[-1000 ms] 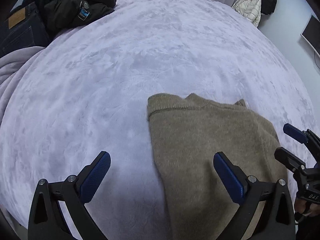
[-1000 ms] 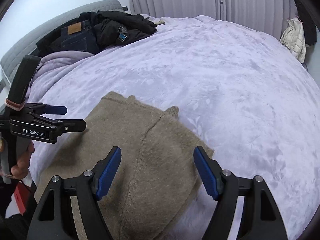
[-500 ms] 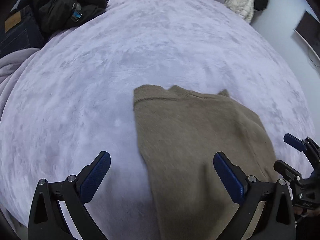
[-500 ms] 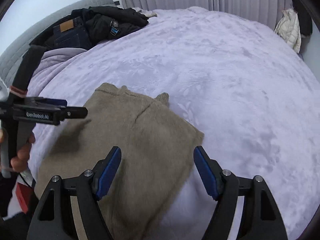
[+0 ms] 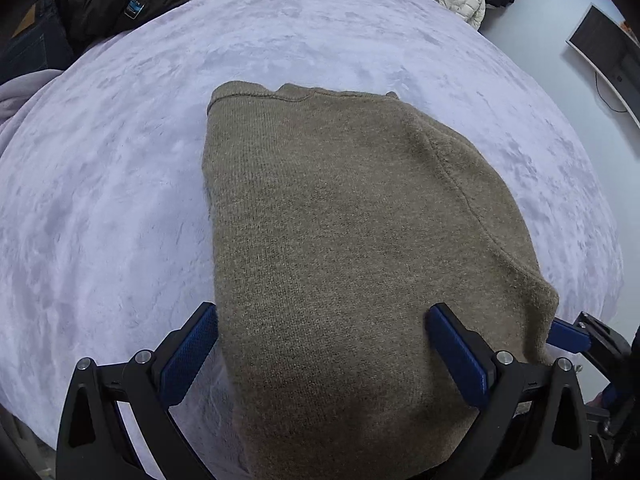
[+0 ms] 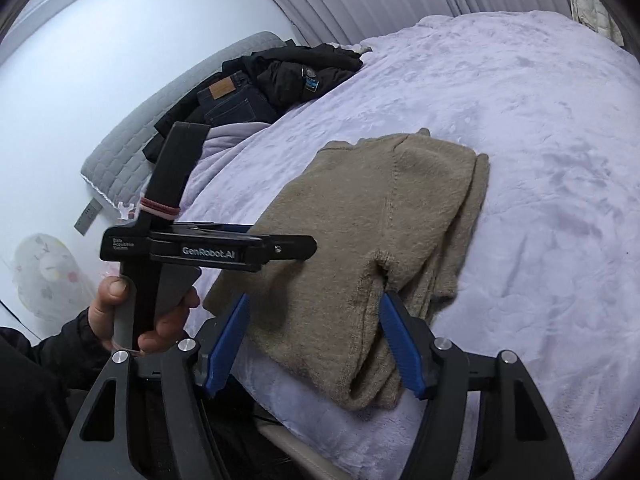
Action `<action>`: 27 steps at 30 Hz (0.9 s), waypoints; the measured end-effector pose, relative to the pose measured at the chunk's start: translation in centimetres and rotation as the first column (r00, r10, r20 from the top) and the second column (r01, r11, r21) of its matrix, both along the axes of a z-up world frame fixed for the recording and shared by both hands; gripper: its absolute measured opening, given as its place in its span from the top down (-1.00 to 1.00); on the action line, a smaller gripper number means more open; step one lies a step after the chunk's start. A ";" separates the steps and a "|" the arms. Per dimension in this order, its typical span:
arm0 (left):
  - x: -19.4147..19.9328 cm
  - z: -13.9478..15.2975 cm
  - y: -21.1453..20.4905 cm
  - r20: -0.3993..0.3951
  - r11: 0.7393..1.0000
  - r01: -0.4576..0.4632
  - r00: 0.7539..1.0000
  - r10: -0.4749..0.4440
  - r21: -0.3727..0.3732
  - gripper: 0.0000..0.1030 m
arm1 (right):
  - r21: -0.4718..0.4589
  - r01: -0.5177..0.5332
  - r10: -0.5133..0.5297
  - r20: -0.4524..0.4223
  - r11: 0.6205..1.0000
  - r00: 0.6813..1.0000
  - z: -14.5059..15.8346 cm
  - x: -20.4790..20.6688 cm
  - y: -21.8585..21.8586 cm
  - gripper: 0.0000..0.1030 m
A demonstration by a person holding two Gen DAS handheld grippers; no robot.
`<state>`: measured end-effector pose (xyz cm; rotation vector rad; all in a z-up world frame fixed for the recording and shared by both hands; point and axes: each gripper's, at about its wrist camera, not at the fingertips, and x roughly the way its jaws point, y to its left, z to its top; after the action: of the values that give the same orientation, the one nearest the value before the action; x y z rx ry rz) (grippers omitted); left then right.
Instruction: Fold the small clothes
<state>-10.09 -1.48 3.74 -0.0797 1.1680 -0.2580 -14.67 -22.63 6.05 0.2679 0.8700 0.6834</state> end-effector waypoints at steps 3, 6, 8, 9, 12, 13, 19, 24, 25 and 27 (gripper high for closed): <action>0.0 -0.1 -0.2 -0.001 1.000 -0.001 1.000 0.001 0.003 -1.00 | 0.023 0.010 -0.009 -0.026 1.000 1.000 -1.0 0.6 0.4 -0.37; 0.2 -0.1 -0.2 -0.002 1.000 0.000 1.000 0.000 0.001 -1.00 | 0.043 -0.017 0.018 -0.016 0.999 1.000 -0.6 0.1 0.9 -0.37; 0.2 -0.2 -0.2 -0.004 1.000 0.003 1.000 -0.003 -0.003 -1.00 | 0.020 -0.018 0.018 0.000 1.000 1.000 -0.4 -0.2 1.5 -0.37; 0.3 -0.3 -0.1 -0.006 1.000 0.004 1.000 -0.004 -0.008 -1.00 | 0.000 -0.006 0.006 0.003 1.000 1.000 -0.3 -0.1 1.7 -0.37; 0.2 -0.5 0.2 -0.013 1.000 0.001 1.000 -0.002 -0.027 -1.00 | 0.009 0.032 -0.032 0.001 0.999 0.999 -0.1 0.3 1.4 -0.37; 0.3 -0.5 0.2 -0.015 0.999 0.000 1.000 -0.001 -0.033 -1.00 | 0.020 0.038 -0.038 -0.006 0.999 0.999 -0.1 0.6 1.3 -0.37; 0.9 -1.4 1.6 -0.063 0.994 -0.032 0.998 0.026 -0.105 -1.00 | -0.006 0.114 -0.114 -0.026 0.994 0.993 -0.9 2.6 1.7 -0.06; 0.4 -1.2 0.8 -0.024 0.998 0.005 1.000 -0.007 -0.062 -1.00 | 0.093 0.209 -0.197 -0.122 0.973 0.973 -2.3 3.8 -2.2 0.47; 0.4 -1.2 0.8 -0.029 0.997 0.008 1.000 -0.010 -0.071 -1.00 | 0.068 0.219 -0.210 -0.120 0.973 0.970 -2.6 3.8 -2.5 0.67; 0.4 -1.3 1.3 -0.041 0.996 0.003 0.999 -0.007 -0.089 -1.00 | 0.124 0.236 -0.215 -0.162 0.964 0.963 -3.3 3.8 -3.6 0.67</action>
<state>-9.64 -0.22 2.46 -0.1607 1.1982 -0.3135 -10.83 -26.24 2.76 0.5440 0.9155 0.5170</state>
